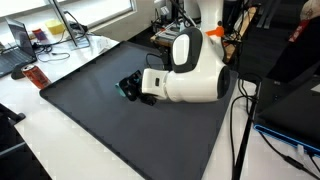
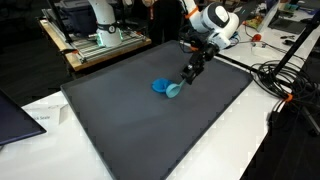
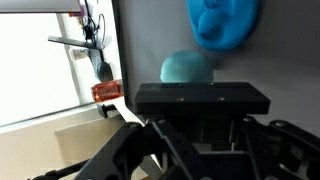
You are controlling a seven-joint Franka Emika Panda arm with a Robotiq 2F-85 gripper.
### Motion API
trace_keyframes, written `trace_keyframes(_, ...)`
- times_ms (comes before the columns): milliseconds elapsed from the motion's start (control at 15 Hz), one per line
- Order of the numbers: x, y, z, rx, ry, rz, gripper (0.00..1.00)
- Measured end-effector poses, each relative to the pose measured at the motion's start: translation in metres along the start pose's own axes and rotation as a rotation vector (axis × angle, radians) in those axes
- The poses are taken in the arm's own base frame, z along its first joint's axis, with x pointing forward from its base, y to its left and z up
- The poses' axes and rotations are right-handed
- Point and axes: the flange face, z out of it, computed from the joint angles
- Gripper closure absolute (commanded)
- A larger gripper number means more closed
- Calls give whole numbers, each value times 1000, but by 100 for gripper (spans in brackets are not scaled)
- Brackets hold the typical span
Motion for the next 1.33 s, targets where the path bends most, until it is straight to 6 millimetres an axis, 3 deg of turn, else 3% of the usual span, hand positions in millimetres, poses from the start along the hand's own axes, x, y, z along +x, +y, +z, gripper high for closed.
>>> trace_keyframes(400, -10, -5, 0, -19, 19, 31, 77)
trace_keyframes(733, -22, 4, -1, -53, 57, 50, 77)
trace_keyframes(1000, -34, 24, -1, -48, 55, 51, 77)
trace_keyframes(1333, -40, 72, 0, 42, 59, 73, 77)
